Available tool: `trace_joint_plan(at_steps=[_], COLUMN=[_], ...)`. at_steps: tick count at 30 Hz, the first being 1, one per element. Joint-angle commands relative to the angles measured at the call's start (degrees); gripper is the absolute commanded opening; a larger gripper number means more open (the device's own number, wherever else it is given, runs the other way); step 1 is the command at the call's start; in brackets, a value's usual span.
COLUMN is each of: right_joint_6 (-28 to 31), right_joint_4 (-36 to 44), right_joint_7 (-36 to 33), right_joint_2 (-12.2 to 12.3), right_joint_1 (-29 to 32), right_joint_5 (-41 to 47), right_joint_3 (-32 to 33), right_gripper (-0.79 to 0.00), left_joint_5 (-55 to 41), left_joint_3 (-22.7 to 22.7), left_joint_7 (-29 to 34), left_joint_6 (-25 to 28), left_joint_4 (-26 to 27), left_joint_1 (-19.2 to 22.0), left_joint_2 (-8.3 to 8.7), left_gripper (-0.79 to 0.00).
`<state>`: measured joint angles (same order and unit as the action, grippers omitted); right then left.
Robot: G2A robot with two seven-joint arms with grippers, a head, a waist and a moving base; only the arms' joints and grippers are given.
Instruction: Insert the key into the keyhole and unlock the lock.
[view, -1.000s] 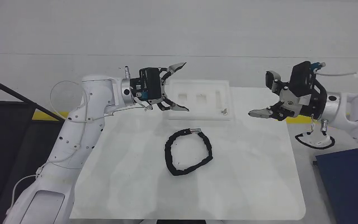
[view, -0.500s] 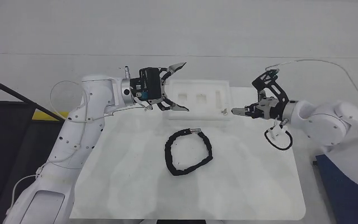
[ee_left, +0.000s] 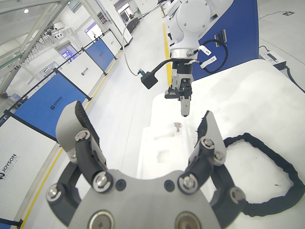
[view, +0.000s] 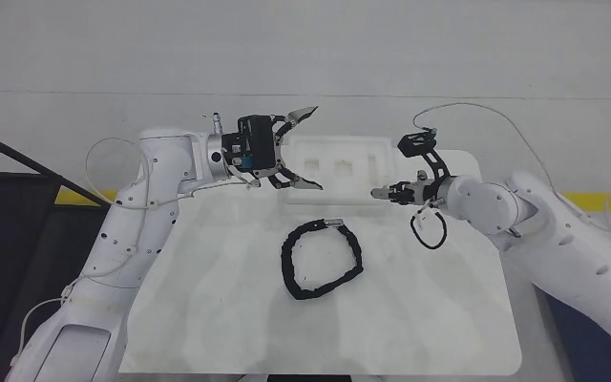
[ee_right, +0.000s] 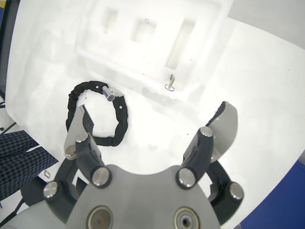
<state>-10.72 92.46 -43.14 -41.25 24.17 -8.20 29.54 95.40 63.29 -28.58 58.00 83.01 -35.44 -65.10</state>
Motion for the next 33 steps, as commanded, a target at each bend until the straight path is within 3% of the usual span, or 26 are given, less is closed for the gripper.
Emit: trace_joint_plan(at_steps=[1, 17, 19, 27, 31, 33], right_joint_6=[-0.7, -3.0, -3.1, -2.6, -2.3, -2.1], right_joint_4=[-1.3, -11.4, -12.5, -16.7, -18.6, -19.5], right_joint_7=[0.2, 0.8, 0.7, -0.2, -0.9, -1.2], right_joint_2=[-1.1, -8.3, -8.9, -11.1, -11.9, -12.2], right_joint_1=[-0.4, -1.7, -1.8, -2.1, -2.2, -2.1], right_joint_5=[0.9, 6.2, 6.0, 5.3, 4.3, 3.9], right_joint_3=[-0.5, -2.4, -2.5, -2.5, -2.3, -2.0], right_gripper=[0.0, 0.0, -0.074, -0.071, -0.2, -0.329], left_joint_5=[0.0, 0.0, 0.0, 0.0, 0.0, 0.0], left_joint_3=[0.0, 0.0, 0.0, 0.0, 0.0, 0.0], left_joint_7=[0.0, 0.0, 0.0, 0.0, 0.0, 0.0], left_joint_6=[0.0, 0.0, 0.0, 0.0, 0.0, 0.0], left_joint_4=[0.0, 0.0, 0.0, 0.0, 0.0, 0.0], left_joint_1=[0.0, 0.0, 0.0, 0.0, 0.0, 0.0], left_joint_2=[0.0, 0.0, 0.0, 0.0, 0.0, 0.0], left_gripper=[0.0, 0.0, 0.0, 0.0, 0.0, 0.0])
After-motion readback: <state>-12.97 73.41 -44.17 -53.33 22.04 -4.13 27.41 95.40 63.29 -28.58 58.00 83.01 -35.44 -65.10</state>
